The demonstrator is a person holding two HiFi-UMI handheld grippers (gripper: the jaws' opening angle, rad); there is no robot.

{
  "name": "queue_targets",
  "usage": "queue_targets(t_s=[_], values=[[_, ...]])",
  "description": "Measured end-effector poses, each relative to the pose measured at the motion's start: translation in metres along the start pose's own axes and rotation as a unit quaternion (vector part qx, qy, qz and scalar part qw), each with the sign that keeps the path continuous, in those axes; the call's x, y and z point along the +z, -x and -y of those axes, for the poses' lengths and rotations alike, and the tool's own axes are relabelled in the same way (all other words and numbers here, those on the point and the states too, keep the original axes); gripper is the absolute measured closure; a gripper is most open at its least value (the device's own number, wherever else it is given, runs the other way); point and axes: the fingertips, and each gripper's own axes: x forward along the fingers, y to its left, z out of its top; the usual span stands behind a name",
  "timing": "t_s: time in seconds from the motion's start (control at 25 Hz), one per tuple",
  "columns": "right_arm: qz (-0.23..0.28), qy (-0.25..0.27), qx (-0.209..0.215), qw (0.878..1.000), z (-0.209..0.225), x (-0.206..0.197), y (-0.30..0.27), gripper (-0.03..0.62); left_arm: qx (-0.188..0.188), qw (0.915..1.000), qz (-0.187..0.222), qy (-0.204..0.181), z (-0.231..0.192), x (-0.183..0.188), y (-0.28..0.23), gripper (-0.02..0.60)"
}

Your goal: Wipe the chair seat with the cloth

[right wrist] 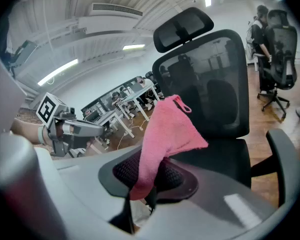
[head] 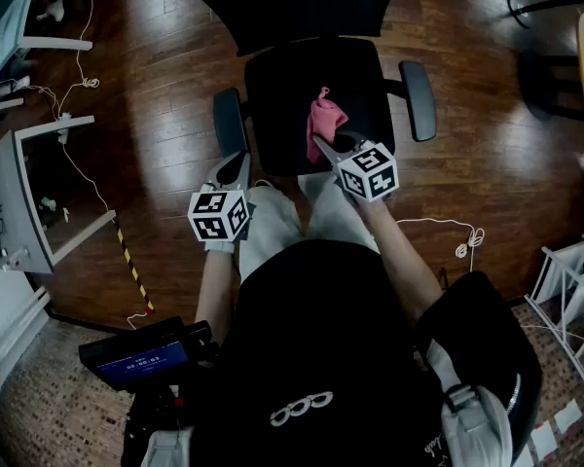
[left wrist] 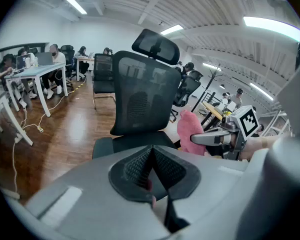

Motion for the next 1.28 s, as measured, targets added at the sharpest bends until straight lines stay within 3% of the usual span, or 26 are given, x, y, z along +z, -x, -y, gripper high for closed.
queue_targets(t_s=[0.2,0.56,1.0,1.28], values=[[-0.015,0.017,-0.005,1.000,0.031,0.011,-0.034,0.533,-0.002,0.9996,0.010,0.027,-0.014,0.006,-0.030,0.588],[-0.064,0.042,0.010,0.997,0.078,0.007,-0.199,0.533,-0.014,0.9976,-0.014,0.066,-0.074,-0.016,-0.110,0.588],[-0.126,0.017,0.041,0.991,0.105,-0.014,-0.353,0.533,-0.045,0.9930,-0.063,0.090,-0.081,-0.068,-0.128,0.588],[-0.166,0.005,0.022,0.986,0.149,-0.027,-0.386,0.531,-0.054,0.9892,-0.101,0.092,-0.080,-0.074,-0.132,0.588]])
